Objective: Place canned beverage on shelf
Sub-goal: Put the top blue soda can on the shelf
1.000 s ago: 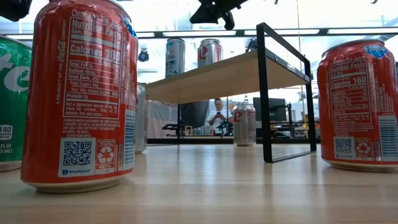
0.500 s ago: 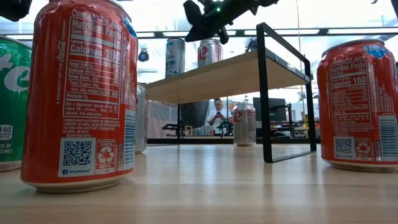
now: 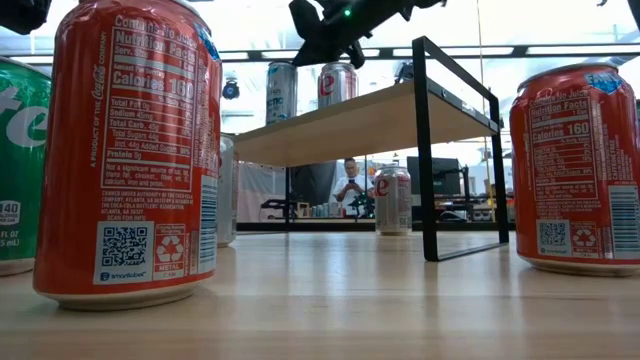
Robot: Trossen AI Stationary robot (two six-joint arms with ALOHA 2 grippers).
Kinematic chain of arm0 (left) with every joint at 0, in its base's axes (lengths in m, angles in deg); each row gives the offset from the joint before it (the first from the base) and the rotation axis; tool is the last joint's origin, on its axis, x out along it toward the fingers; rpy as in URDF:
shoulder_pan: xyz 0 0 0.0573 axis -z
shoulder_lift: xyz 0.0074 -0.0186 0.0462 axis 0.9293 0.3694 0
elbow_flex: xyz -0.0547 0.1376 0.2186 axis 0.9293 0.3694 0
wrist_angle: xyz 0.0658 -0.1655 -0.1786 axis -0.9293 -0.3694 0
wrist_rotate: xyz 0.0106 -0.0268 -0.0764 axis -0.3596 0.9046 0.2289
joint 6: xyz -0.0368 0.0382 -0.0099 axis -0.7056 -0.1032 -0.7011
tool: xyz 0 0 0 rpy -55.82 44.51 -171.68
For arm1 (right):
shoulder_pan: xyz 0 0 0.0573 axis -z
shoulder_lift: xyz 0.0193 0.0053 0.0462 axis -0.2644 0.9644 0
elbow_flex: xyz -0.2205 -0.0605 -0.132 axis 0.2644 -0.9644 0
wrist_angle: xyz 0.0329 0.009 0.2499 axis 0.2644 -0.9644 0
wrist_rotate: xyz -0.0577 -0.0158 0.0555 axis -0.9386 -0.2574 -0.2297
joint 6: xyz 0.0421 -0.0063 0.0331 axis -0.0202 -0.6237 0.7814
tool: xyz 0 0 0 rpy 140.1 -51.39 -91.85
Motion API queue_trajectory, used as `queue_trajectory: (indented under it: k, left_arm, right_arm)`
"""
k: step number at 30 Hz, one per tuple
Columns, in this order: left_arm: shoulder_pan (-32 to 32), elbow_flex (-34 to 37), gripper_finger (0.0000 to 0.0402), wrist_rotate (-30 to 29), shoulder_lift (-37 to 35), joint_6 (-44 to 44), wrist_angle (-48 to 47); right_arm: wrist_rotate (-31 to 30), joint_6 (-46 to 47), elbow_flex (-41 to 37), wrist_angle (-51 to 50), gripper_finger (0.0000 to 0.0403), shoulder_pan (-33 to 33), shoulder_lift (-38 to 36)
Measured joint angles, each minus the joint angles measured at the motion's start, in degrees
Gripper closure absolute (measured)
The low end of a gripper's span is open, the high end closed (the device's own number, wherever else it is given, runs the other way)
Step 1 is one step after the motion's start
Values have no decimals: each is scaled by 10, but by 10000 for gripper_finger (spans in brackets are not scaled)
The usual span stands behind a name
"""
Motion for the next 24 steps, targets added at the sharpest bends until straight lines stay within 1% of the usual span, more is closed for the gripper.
queue_trajectory:
  k: [6,11,17,21,24]
  left_arm:
    - [0,0,398,0,0,0,0]
    - [0,0,398,0,0,0,0]
    - [0,0,398,0,0,0,0]
    - [0,0,398,0,0,0,0]
    - [0,0,398,0,0,0,0]
  right_arm:
    - [0,-10,0,0,394,-3,0]
    - [-24,-18,0,0,394,1,0]
    - [-27,-16,0,5,394,14,6]
    - [-24,-16,0,20,394,14,20]
    - [0,-16,0,30,394,13,25]
